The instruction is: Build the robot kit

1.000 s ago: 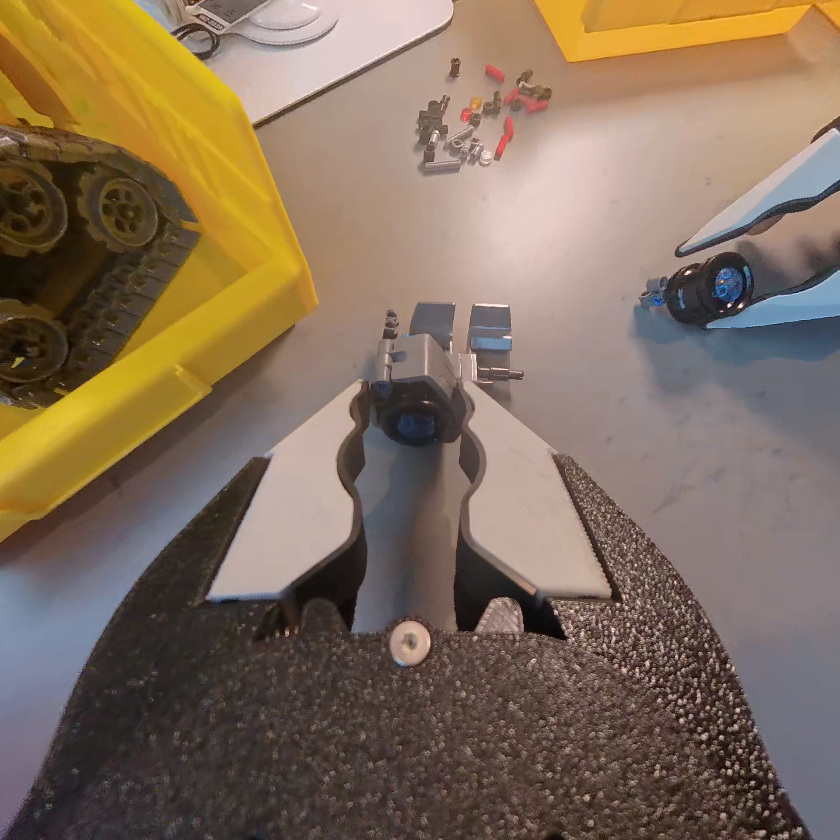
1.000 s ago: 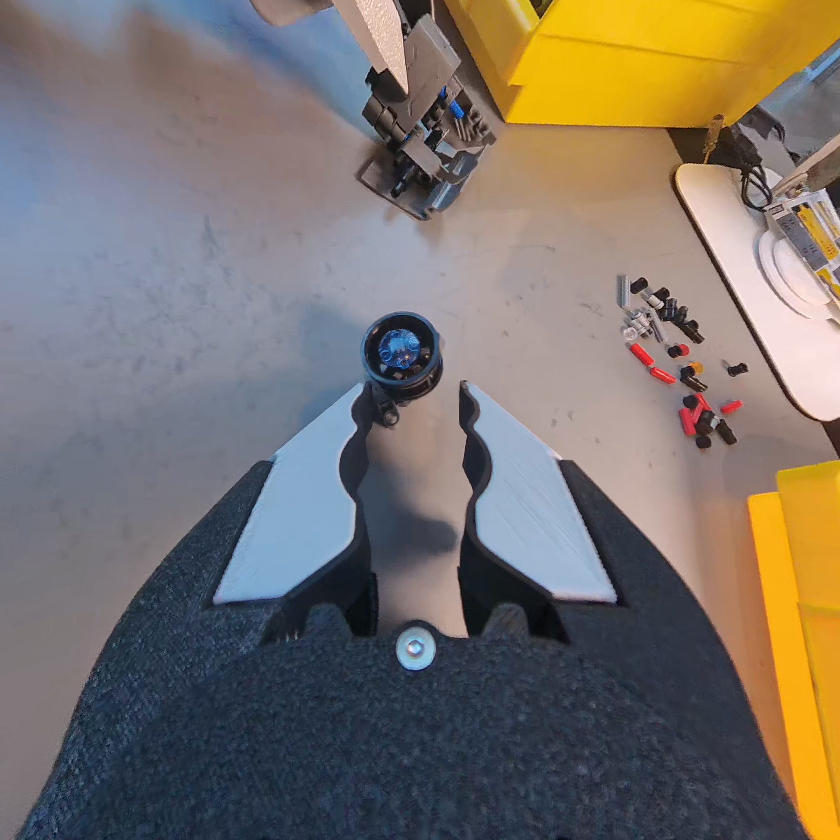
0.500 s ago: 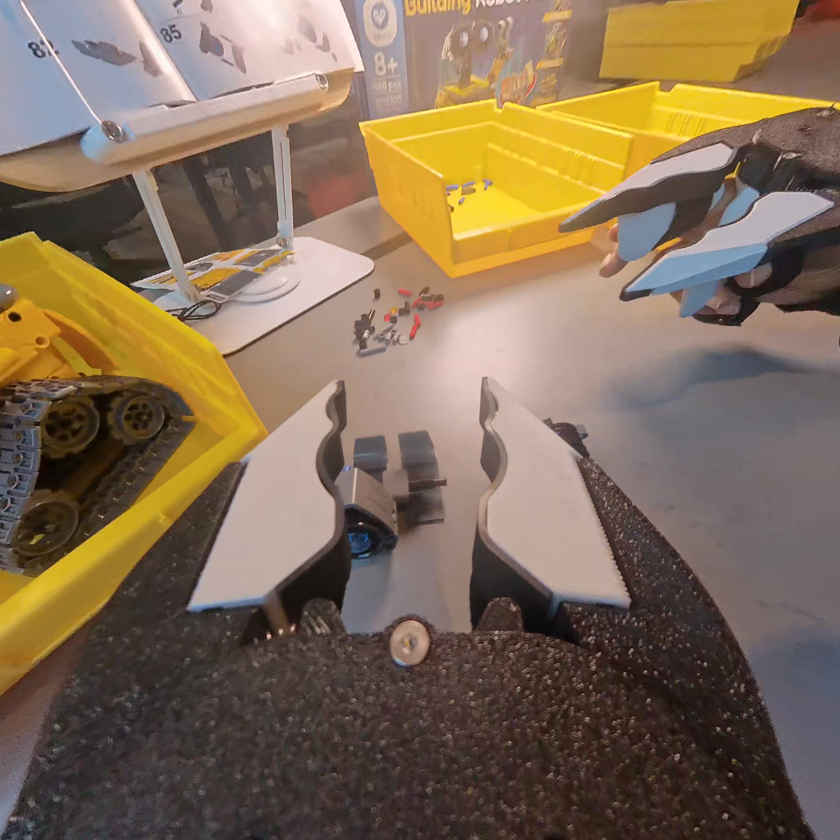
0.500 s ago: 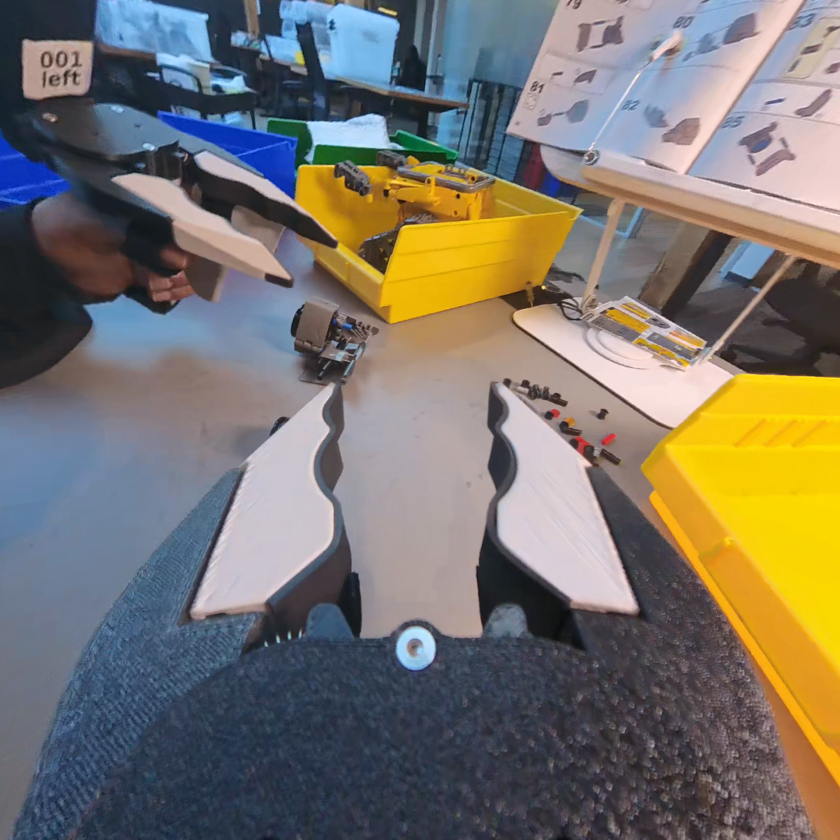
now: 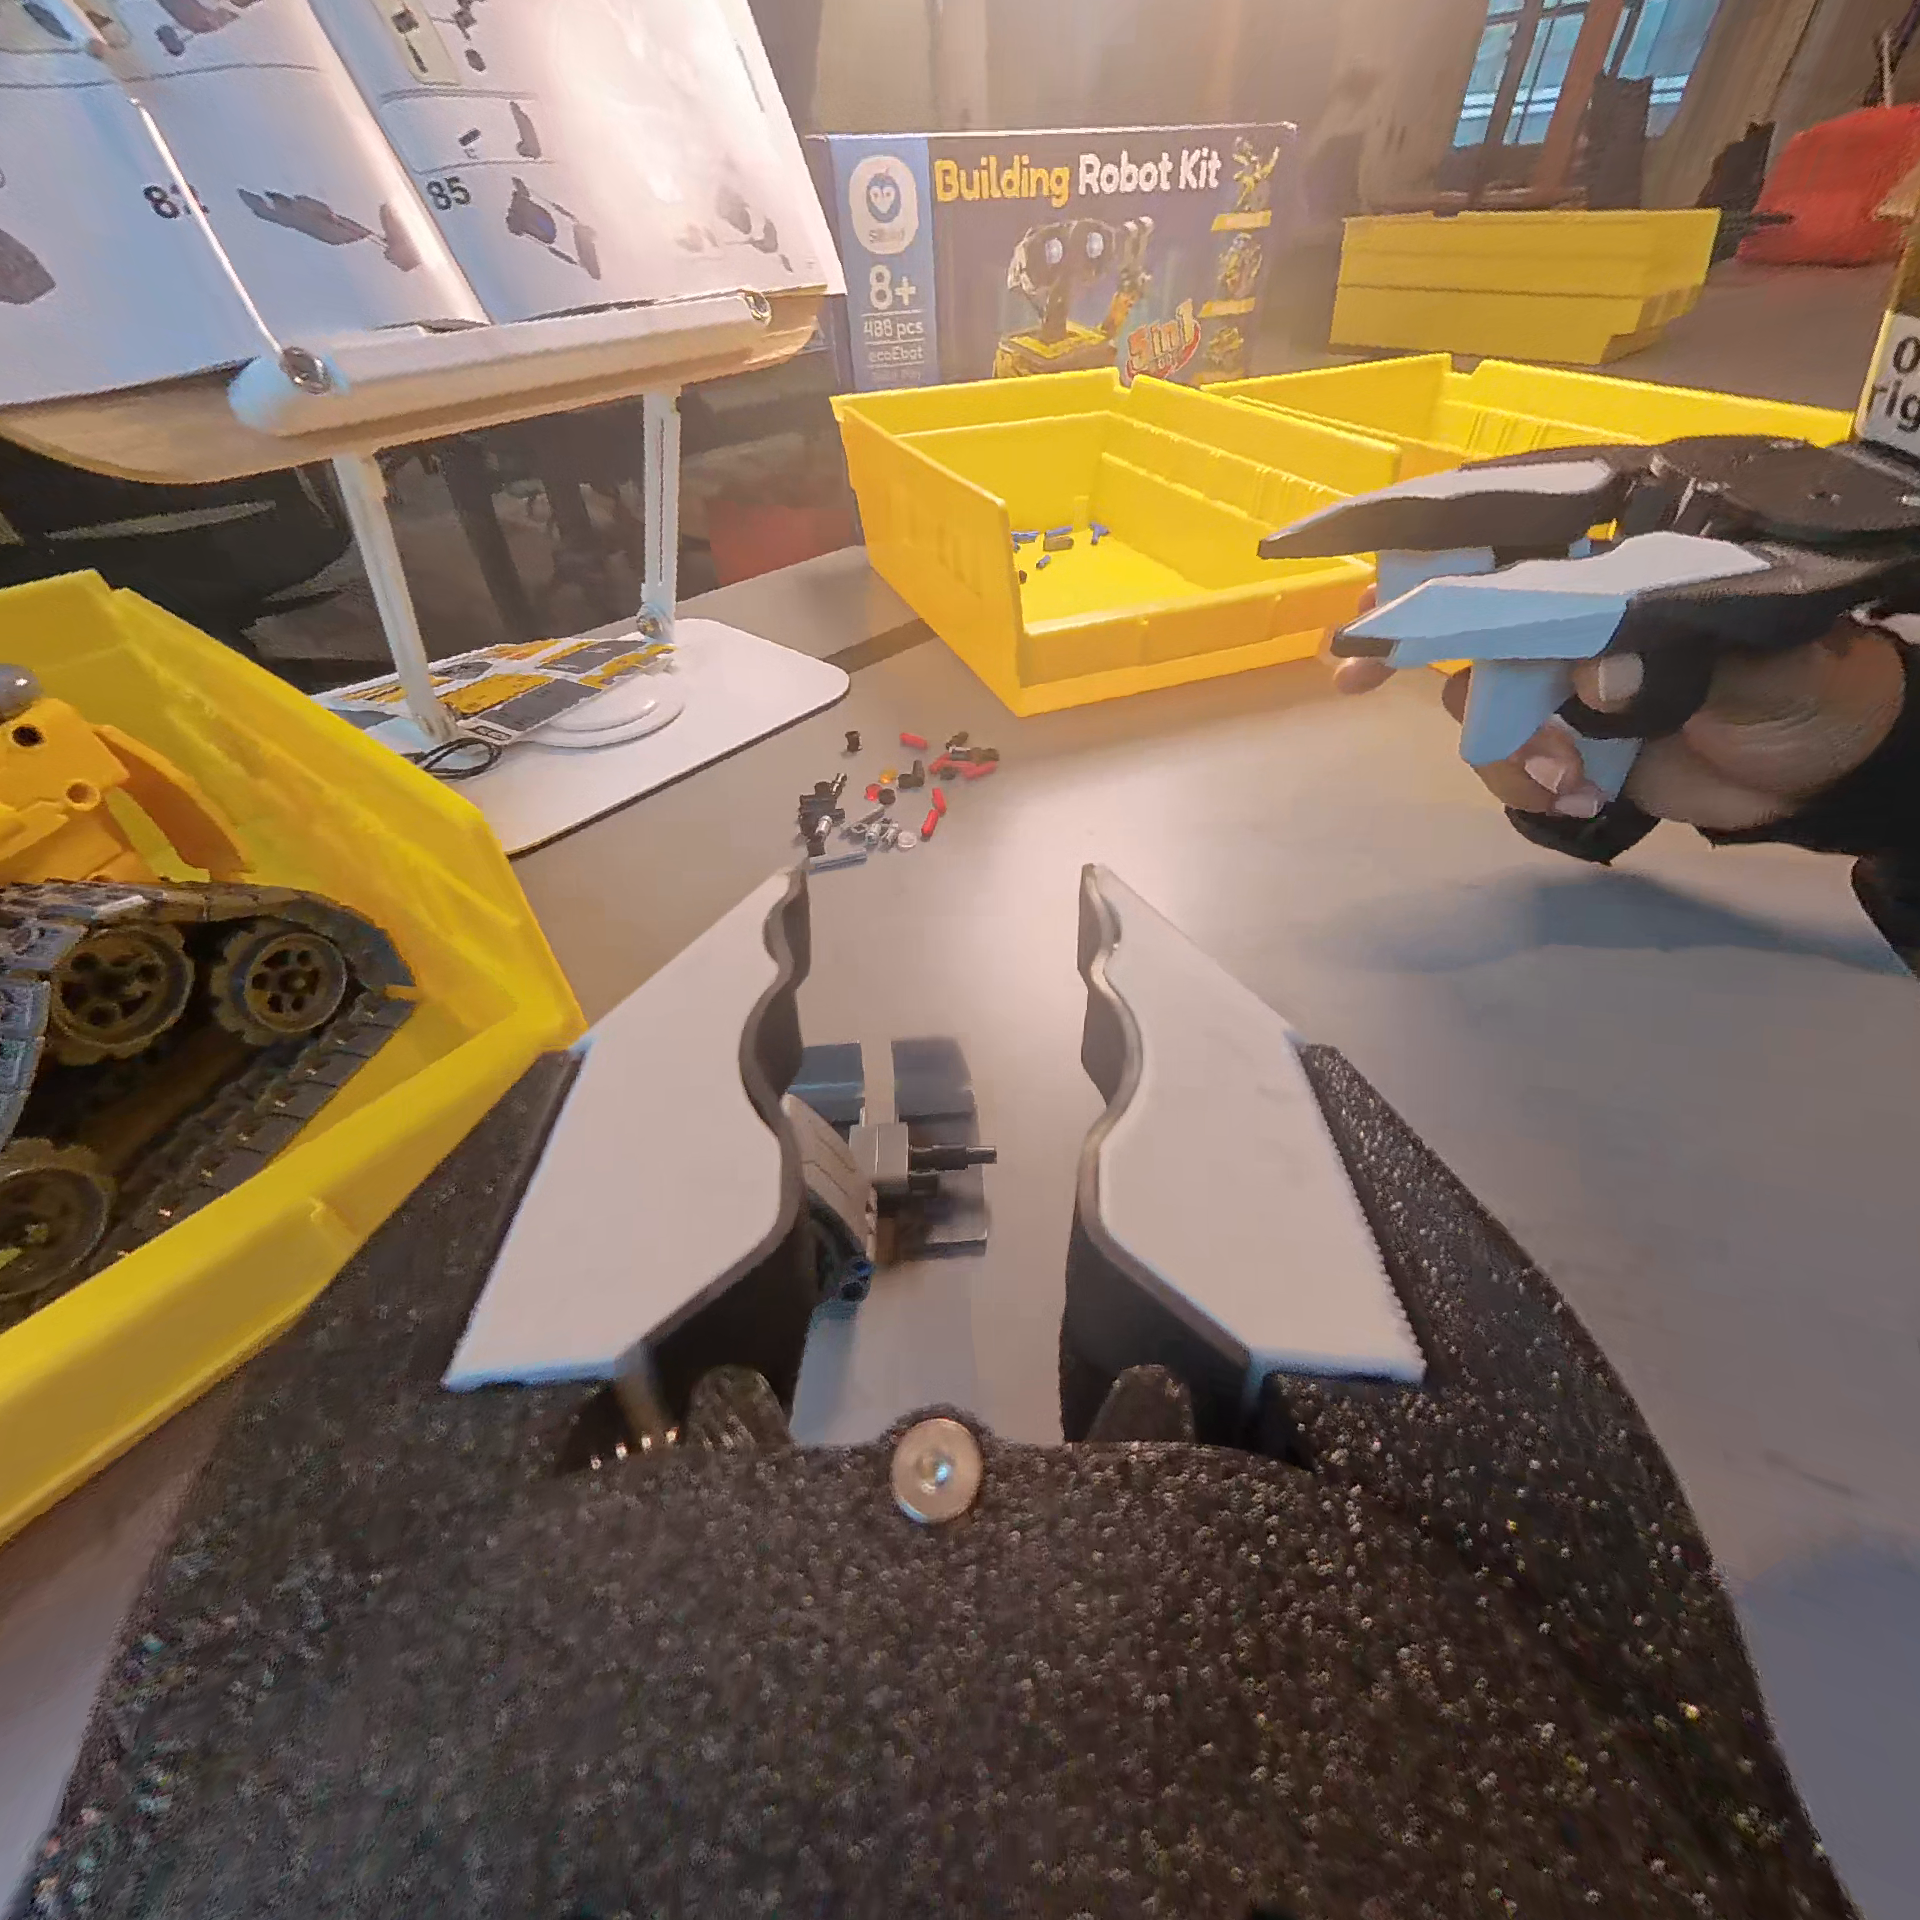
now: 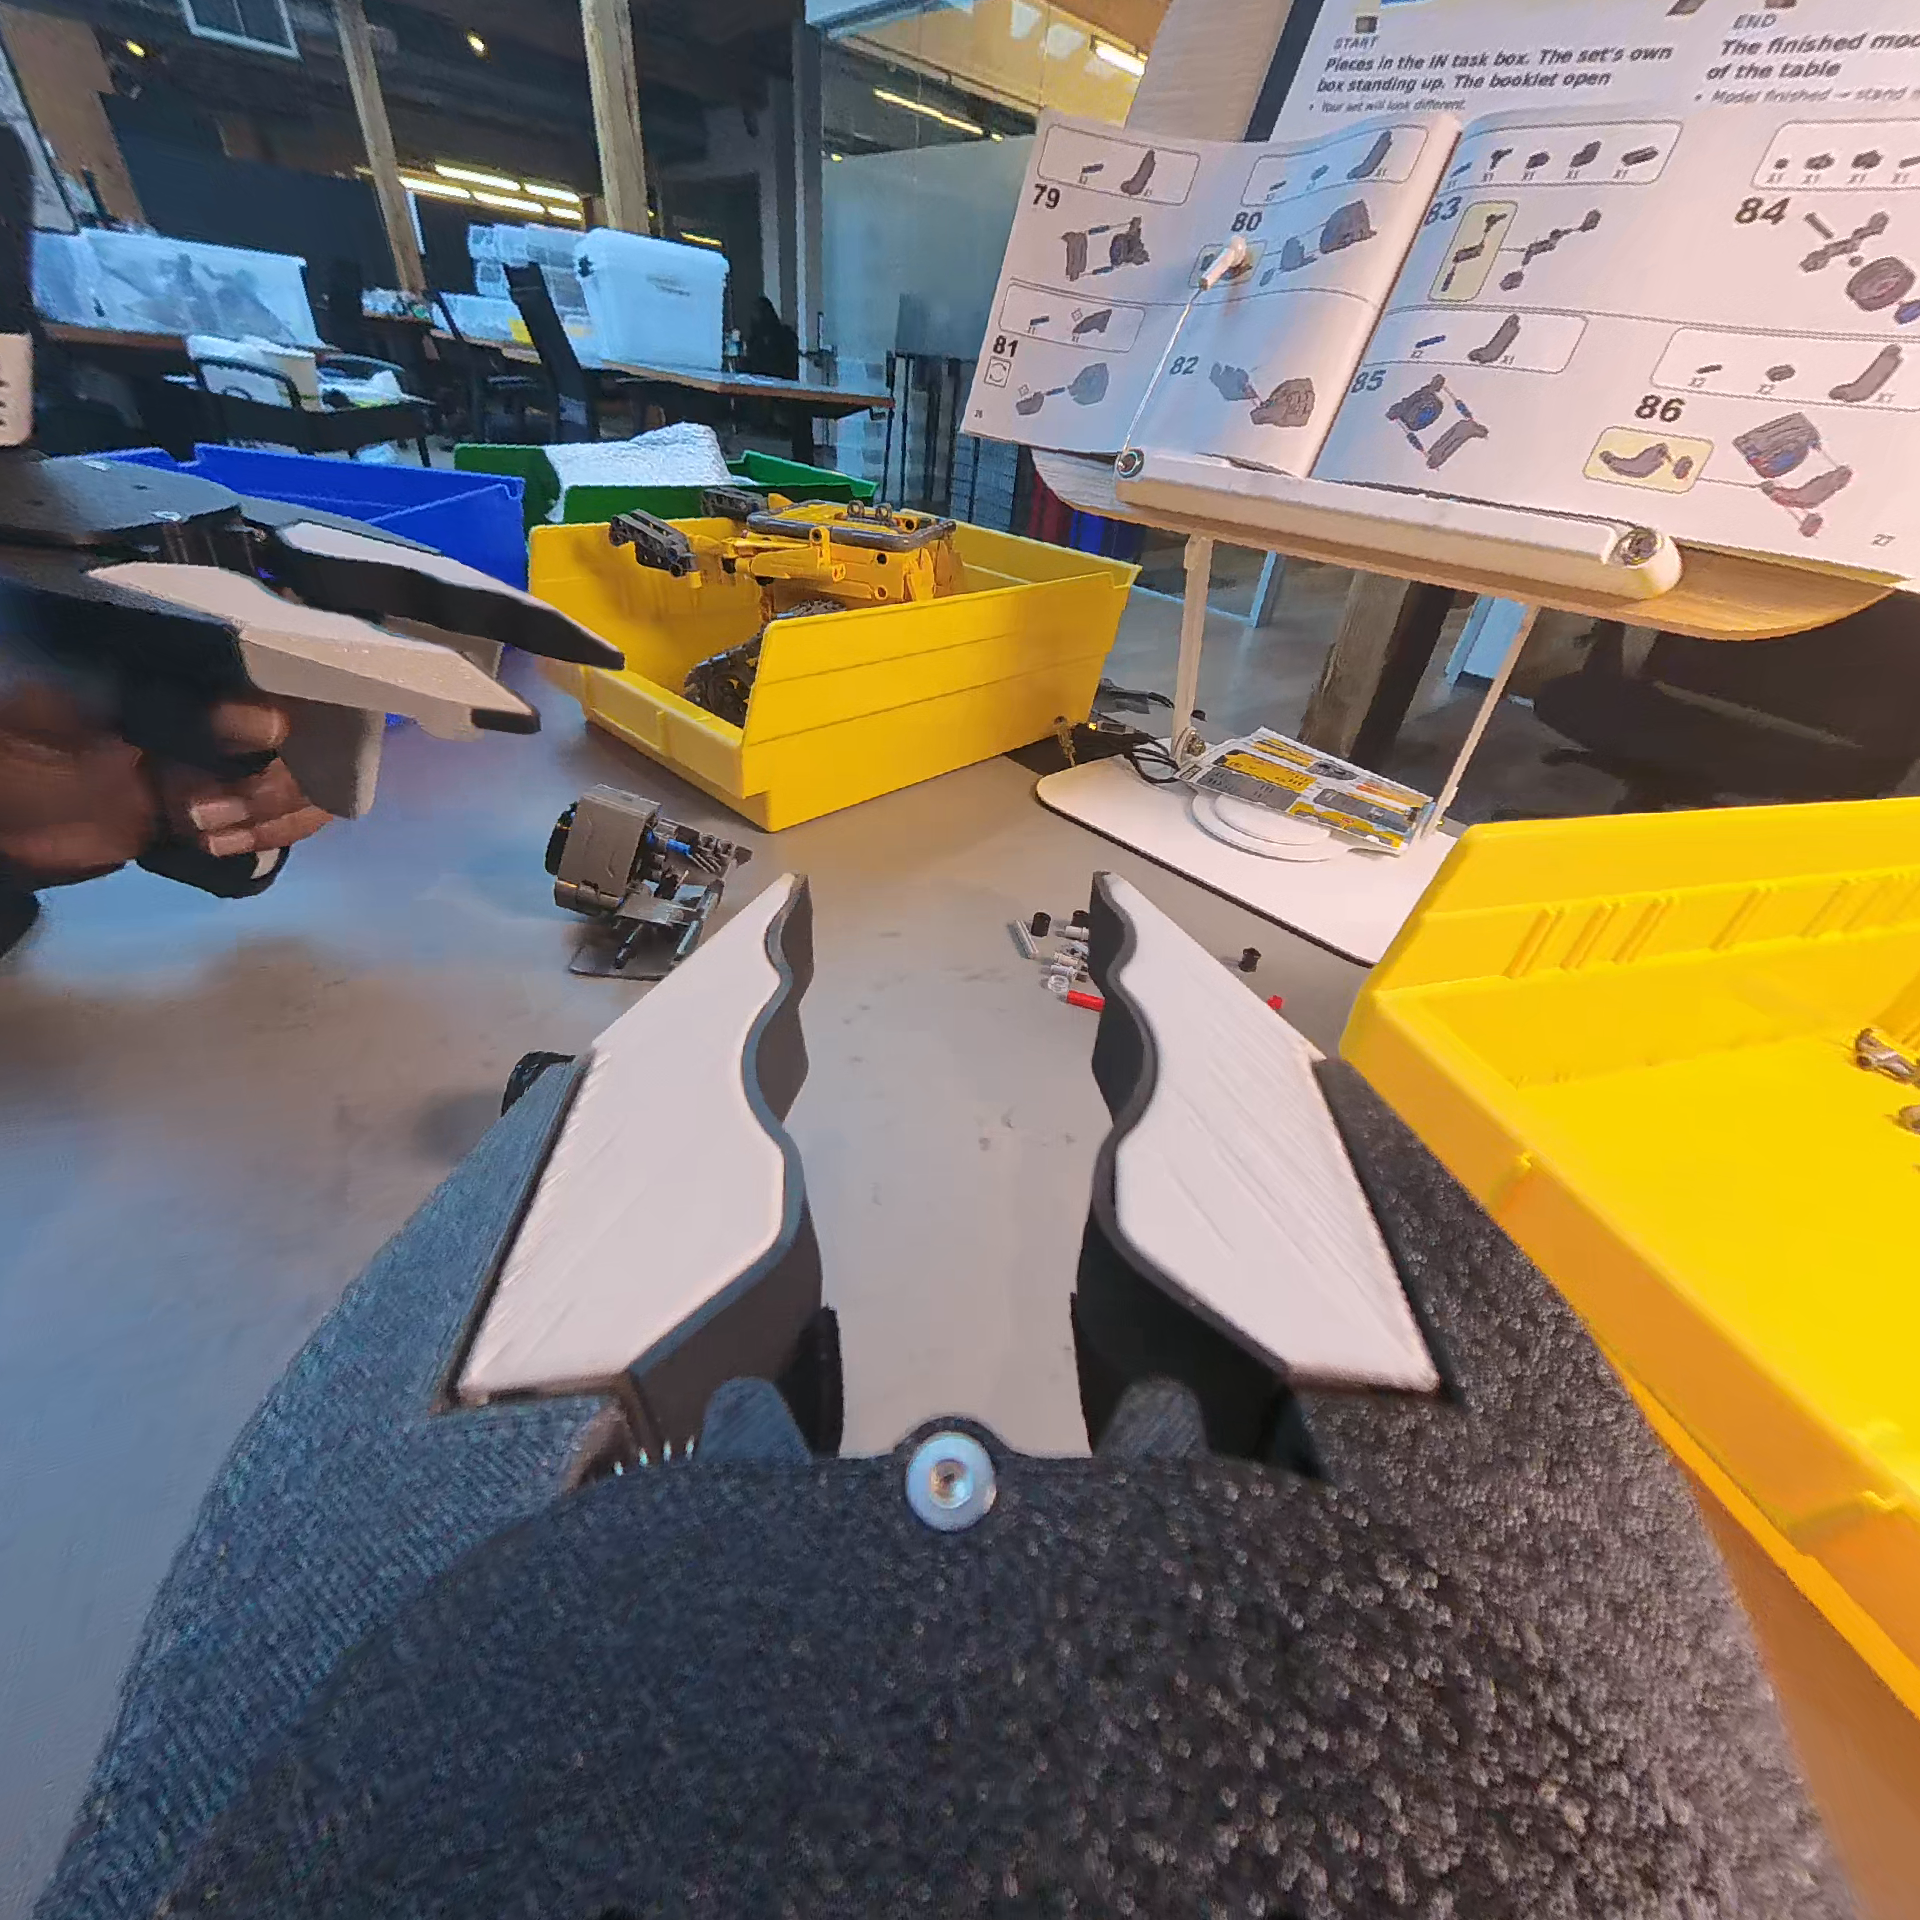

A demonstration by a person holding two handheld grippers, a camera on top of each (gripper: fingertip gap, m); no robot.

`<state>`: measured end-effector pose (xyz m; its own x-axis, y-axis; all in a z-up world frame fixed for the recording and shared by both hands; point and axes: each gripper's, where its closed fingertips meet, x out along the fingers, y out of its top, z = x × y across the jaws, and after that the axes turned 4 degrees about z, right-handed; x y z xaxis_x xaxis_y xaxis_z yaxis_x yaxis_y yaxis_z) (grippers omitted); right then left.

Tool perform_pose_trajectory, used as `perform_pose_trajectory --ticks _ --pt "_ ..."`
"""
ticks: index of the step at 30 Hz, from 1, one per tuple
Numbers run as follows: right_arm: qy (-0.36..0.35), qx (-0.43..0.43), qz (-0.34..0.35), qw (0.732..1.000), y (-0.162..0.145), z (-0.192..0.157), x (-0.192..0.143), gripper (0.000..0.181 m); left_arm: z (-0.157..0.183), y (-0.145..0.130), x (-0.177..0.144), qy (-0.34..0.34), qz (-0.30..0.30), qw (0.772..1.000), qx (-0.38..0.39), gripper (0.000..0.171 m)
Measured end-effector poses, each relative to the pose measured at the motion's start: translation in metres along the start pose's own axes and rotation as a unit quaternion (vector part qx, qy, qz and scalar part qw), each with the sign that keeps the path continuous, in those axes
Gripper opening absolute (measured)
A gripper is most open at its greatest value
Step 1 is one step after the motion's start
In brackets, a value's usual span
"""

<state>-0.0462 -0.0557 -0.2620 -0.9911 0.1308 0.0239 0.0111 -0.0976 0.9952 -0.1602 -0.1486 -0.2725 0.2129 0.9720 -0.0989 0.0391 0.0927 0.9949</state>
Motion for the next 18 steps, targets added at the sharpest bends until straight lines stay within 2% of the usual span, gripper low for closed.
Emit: perform_pose_trajectory --ticks 8,12,18 --pt "0.01 0.004 -0.005 1.0 -0.006 -0.005 0.002 0.046 -0.022 0.004 -0.006 0.007 0.033 0.997 -0.076 0.031" --pt "0.028 0.002 -0.016 0.999 -0.012 -0.012 0.004 0.037 -0.026 0.007 -0.008 0.018 0.045 0.996 -0.068 0.028" --pt "0.032 0.001 -0.017 0.999 -0.012 -0.014 0.004 0.036 -0.031 0.013 -0.01 0.037 0.065 0.996 -0.05 0.024"
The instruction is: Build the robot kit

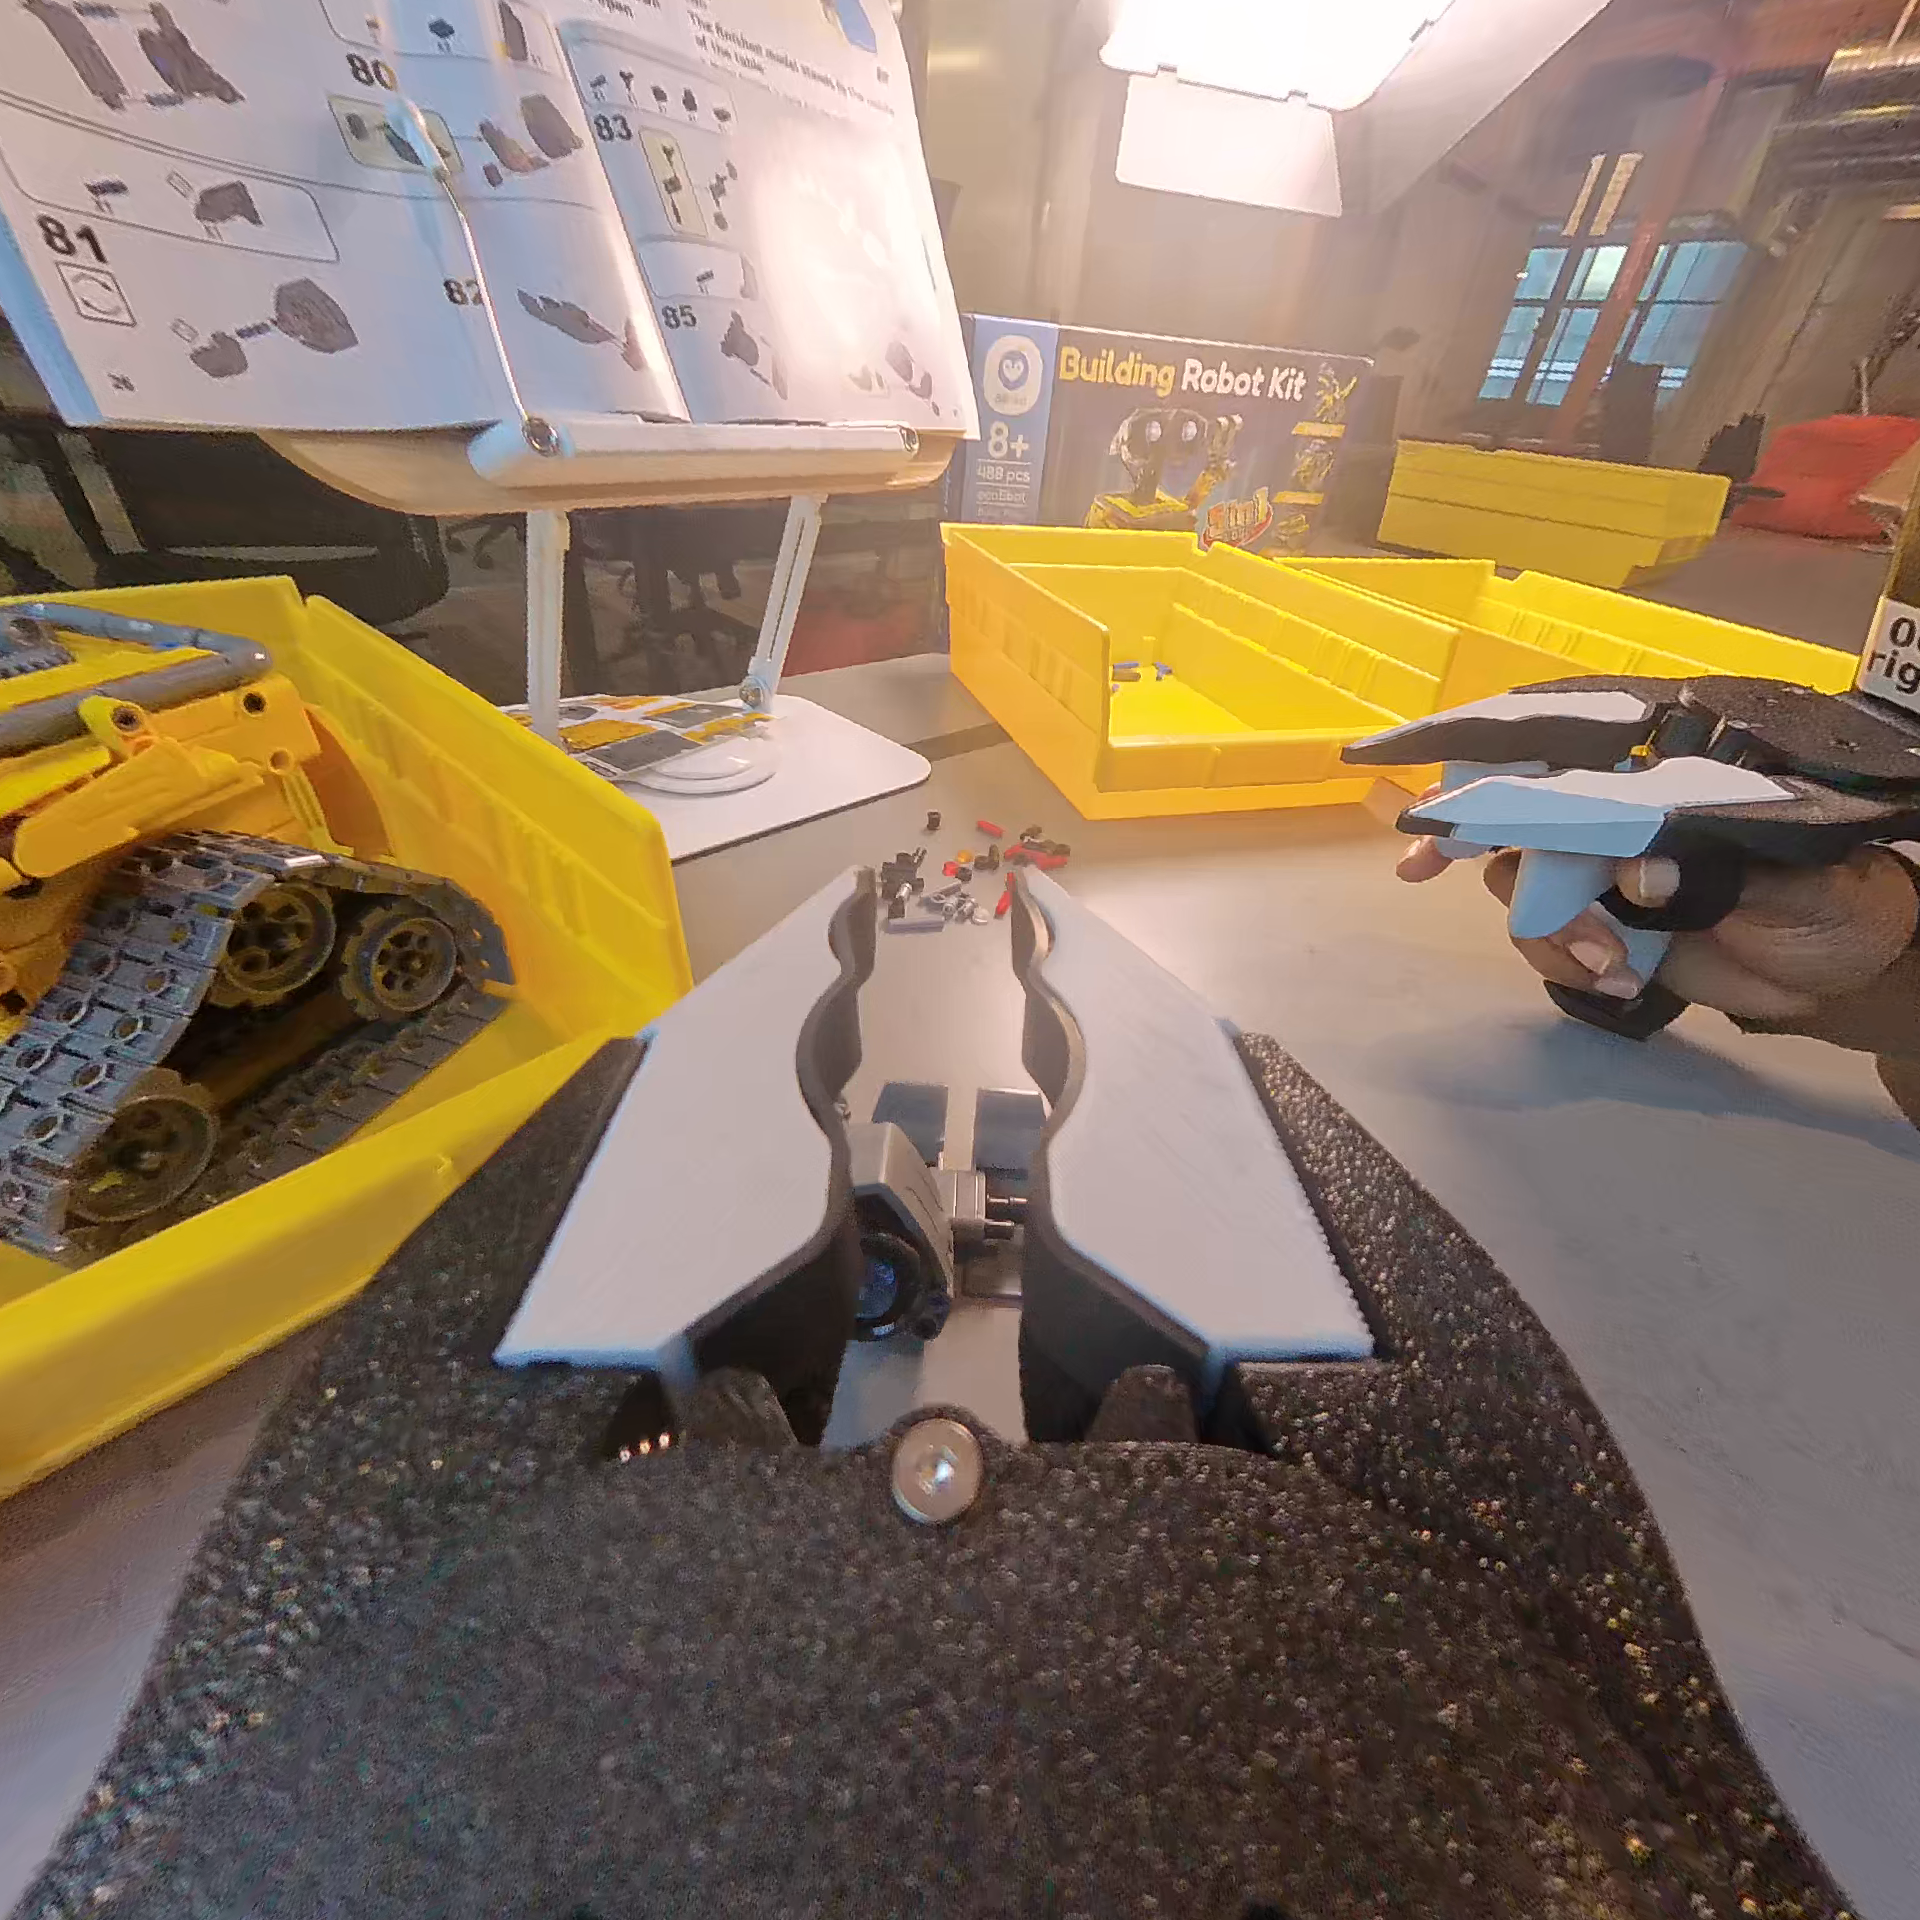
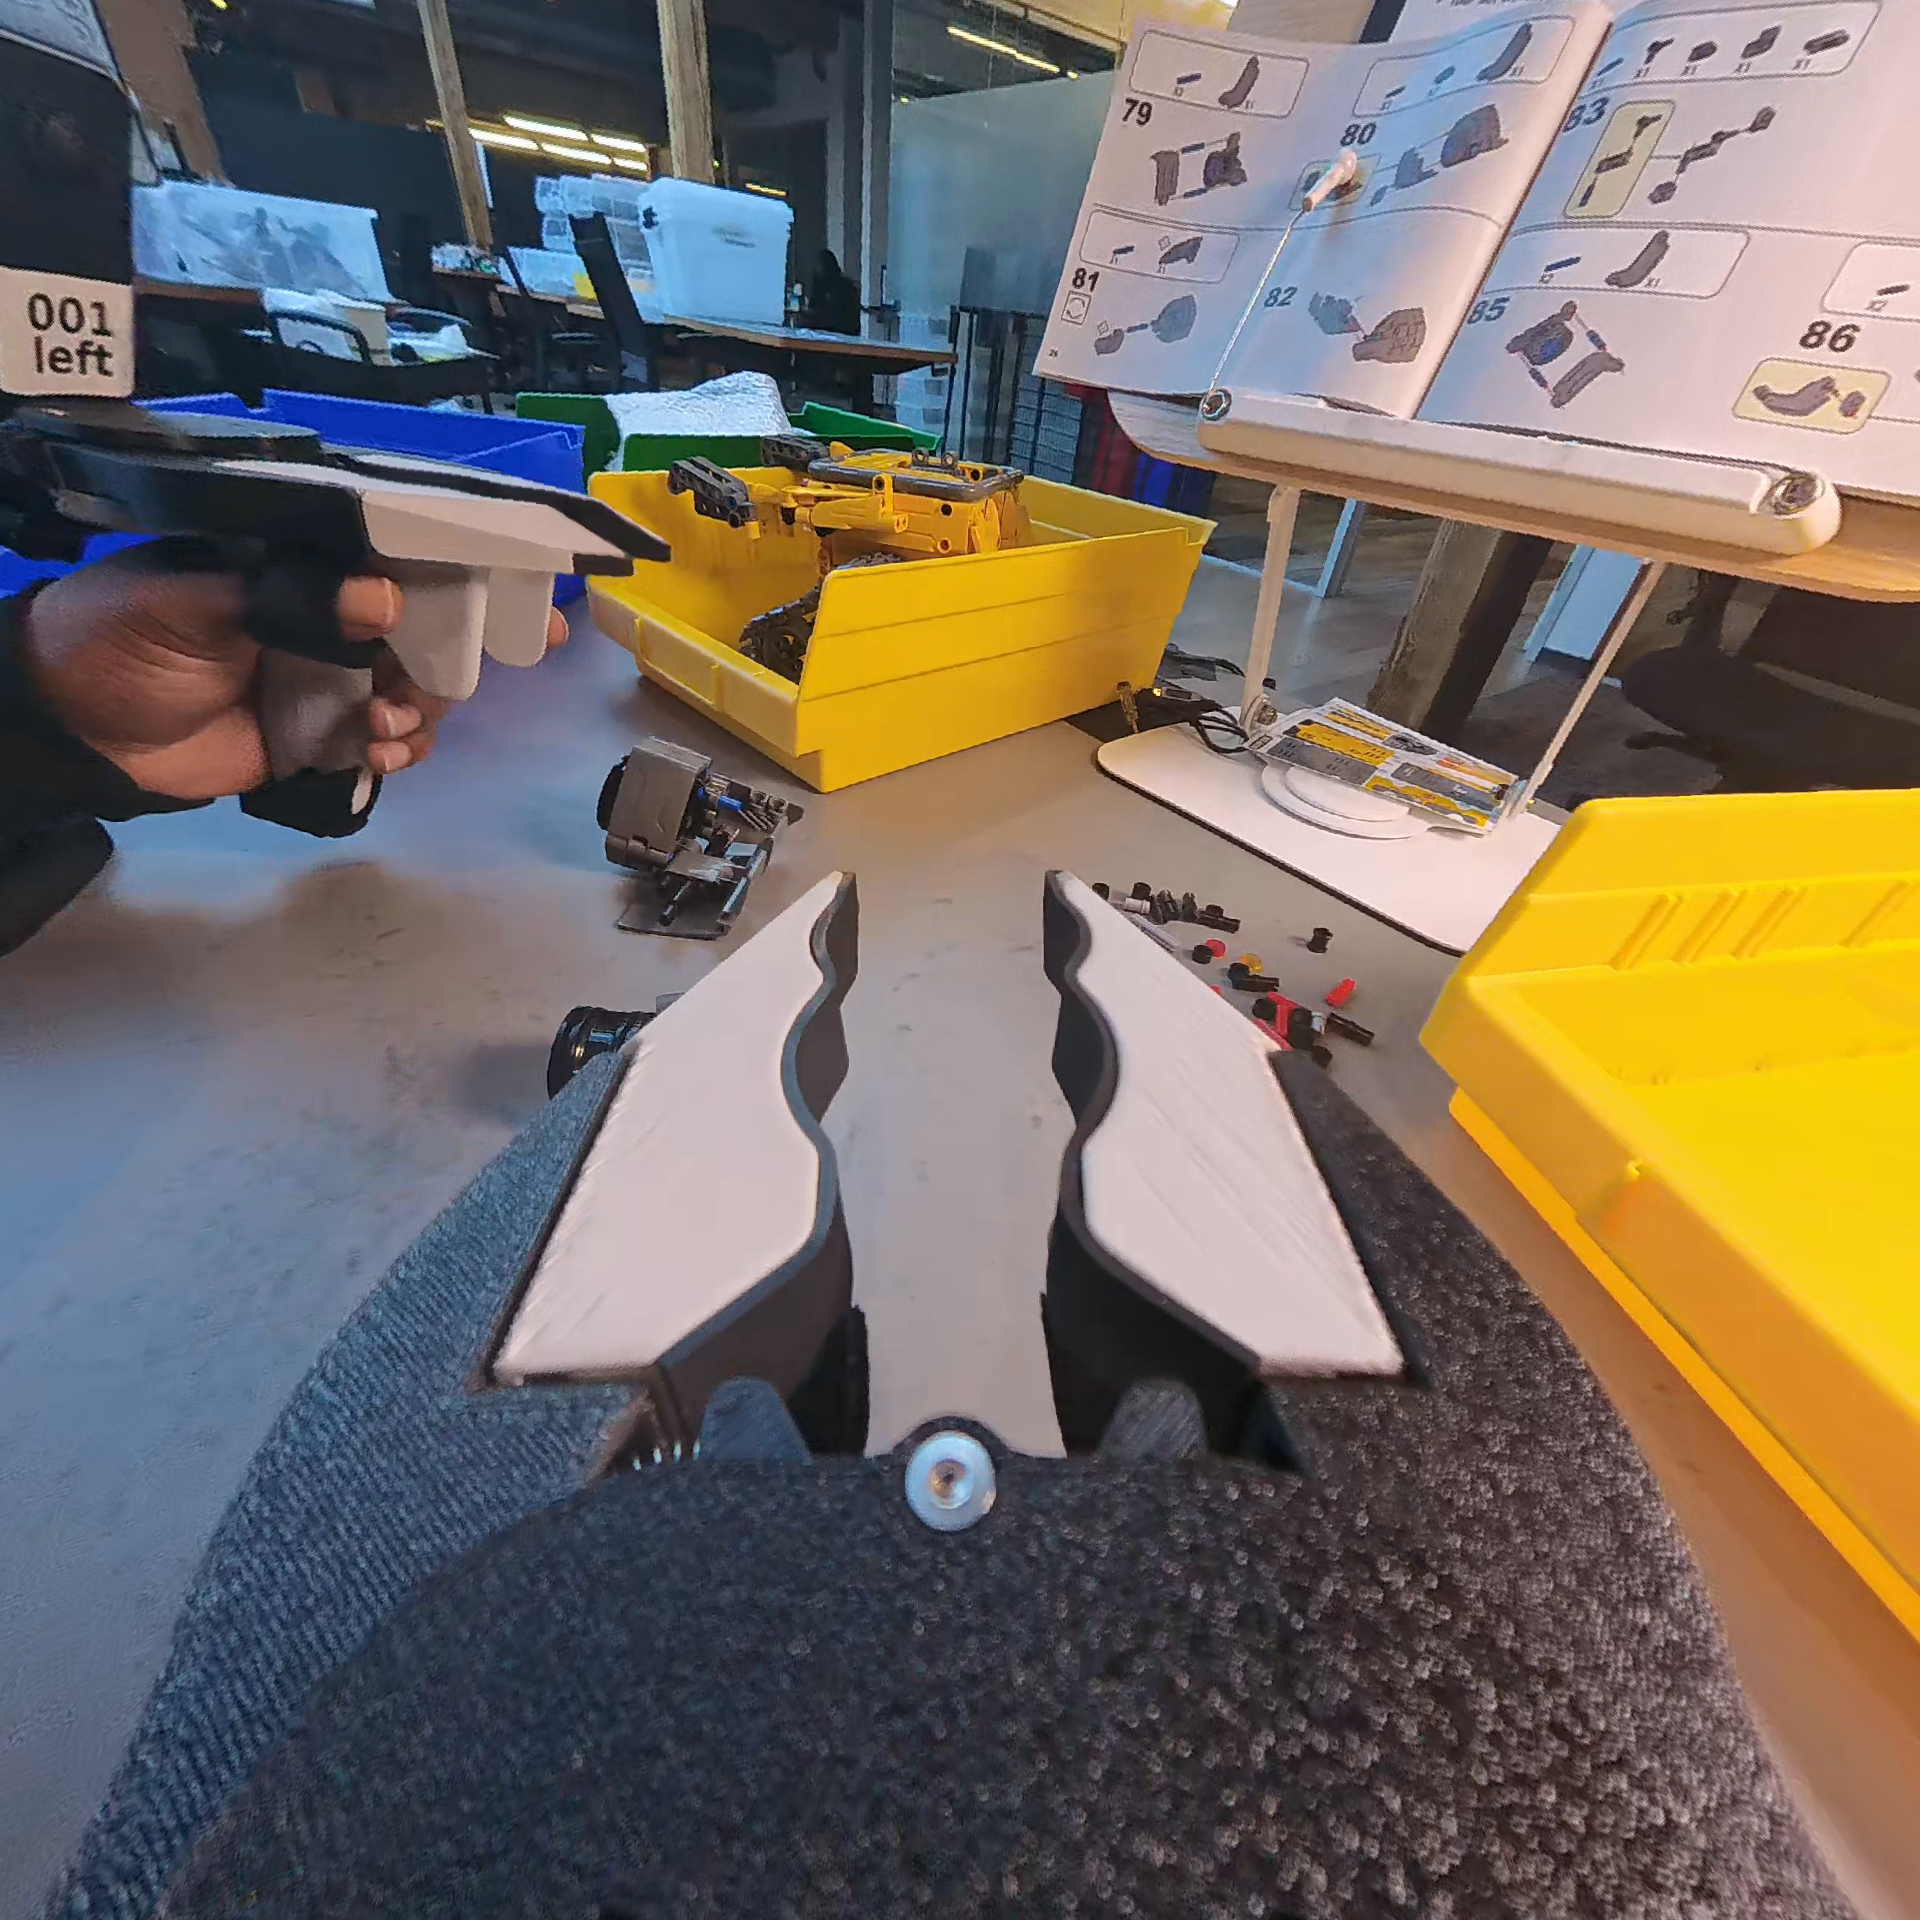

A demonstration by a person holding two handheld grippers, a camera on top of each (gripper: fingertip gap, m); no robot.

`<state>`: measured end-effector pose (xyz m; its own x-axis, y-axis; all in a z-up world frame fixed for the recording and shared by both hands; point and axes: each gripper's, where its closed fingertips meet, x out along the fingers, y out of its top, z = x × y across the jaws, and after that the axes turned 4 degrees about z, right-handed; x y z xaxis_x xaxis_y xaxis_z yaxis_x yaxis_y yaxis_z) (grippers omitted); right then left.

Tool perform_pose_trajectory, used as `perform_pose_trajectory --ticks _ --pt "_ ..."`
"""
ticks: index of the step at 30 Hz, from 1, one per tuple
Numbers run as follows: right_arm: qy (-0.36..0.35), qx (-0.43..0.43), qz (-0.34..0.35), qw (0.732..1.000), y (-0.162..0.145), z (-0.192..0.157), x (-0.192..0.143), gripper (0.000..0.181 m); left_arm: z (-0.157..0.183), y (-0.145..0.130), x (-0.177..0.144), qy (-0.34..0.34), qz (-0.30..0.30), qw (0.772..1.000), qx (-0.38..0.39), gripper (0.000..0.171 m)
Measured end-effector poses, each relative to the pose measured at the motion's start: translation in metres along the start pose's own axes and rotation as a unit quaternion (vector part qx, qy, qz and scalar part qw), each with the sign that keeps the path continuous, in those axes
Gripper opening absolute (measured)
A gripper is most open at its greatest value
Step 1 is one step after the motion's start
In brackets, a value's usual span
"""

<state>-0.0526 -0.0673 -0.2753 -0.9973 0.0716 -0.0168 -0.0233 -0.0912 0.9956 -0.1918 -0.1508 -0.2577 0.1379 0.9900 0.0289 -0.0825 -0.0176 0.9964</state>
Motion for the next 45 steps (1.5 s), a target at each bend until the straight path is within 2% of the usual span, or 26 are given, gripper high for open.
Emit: perform_pose_trajectory --ticks 5,11,13,15,18,19,20,22,24,27,30,33,35,36,37,39,40,41,43,45 --pt "-0.003 -0.002 0.002 1.0 0.001 0.002 -0.001 0.036 -0.005 0.002 -0.001 0.008 0.007 1.0 0.005 0.016" --pt "-0.027 -0.005 0.005 1.0 0.002 0.011 -0.001 0.053 -0.004 -0.002 -0.001 0.007 -0.008 1.0 0.022 0.016" --pt "-0.025 0.005 0.002 1.0 0.001 0.01 -0.001 0.052 -0.002 0.005 -0.003 0.007 -0.003 0.999 0.042 0.018" --pt "-0.023 0.01 0.0 1.0 0.0 0.009 -0.001 0.05 -0.007 0.025 -0.011 0.022 0.012 0.996 0.082 0.019" --pt "-0.02 -0.004 -0.009 1.0 -0.002 0.007 -0.002 0.047 -0.044 0.089 -0.046 0.108 0.036 0.98 0.166 0.019" --pt "-0.019 -0.013 -0.013 1.0 -0.002 0.006 -0.003 0.047 -0.063 0.108 -0.063 0.14 0.022 0.973 0.182 0.019" --pt "-0.018 -0.02 -0.016 1.0 -0.003 0.006 -0.004 0.046 -0.086 0.121 -0.08 0.171 -0.011 0.967 0.191 0.02" --pt "-0.013 -0.019 -0.019 1.0 -0.004 0.005 -0.005 0.044 -0.14 0.123 -0.12 0.228 -0.121 0.95 0.176 0.026" --pt "-0.006 -0.006 -0.017 1.0 -0.004 0.003 -0.005 0.043 -0.19 0.099 -0.162 0.261 -0.24 0.927 0.126 0.031" --pt "0.001 -0.001 -0.017 1.0 -0.003 0.002 -0.003 0.043 -0.231 0.02 -0.212 0.252 -0.41 0.876 0.013 0.048" --pt "-0.002 -0.007 -0.021 1.0 -0.004 0.003 -0.004 0.043 -0.239 -0.043 -0.224 0.229 -0.486 0.843 -0.028 0.052" --pt "-0.01 -0.007 -0.022 1.0 -0.005 0.005 -0.006 0.042 -0.253 -0.077 -0.223 0.243 -0.53 0.812 -0.027 0.052" --pt "-0.014 -0.009 -0.023 1.0 -0.005 0.007 -0.007 0.042 -0.257 -0.09 -0.224 0.247 -0.557 0.792 -0.024 0.047" --pt "-0.017 -0.012 -0.023 1.0 -0.004 0.008 -0.008 0.042 -0.258 -0.087 -0.22 0.244 -0.551 0.798 -0.019 0.025" --pt "-0.019 -0.013 -0.022 0.999 -0.004 0.009 -0.009 0.042 -0.26 -0.084 -0.22 0.244 -0.558 0.794 -0.003 0.006" --pt "-0.021 -0.012 -0.018 1.0 -0.001 0.011 -0.011 0.041 -0.259 -0.074 -0.222 0.242 -0.57 0.785 0.033 0.006" --pt "-0.022 -0.011 -0.015 1.0 0.001 0.011 -0.011 0.041 -0.259 -0.062 -0.22 0.251 -0.557 0.79 0.053 0.006" --pt "-0.022 -0.01 -0.012 1.0 0.002 0.012 -0.012 0.041 -0.258 -0.045 -0.217 0.261 -0.535 0.8 0.071 0.006" --pt "-0.019 -0.007 -0.007 1.0 0.005 0.011 -0.012 0.041 -0.25 -0.003 -0.205 0.275 -0.464 0.836 0.102 0.006" --pt "-0.014 -0.007 -0.004 1.0 0.007 0.009 -0.012 0.041 -0.219 0.045 -0.182 0.255 -0.362 0.89 0.109 0.006"
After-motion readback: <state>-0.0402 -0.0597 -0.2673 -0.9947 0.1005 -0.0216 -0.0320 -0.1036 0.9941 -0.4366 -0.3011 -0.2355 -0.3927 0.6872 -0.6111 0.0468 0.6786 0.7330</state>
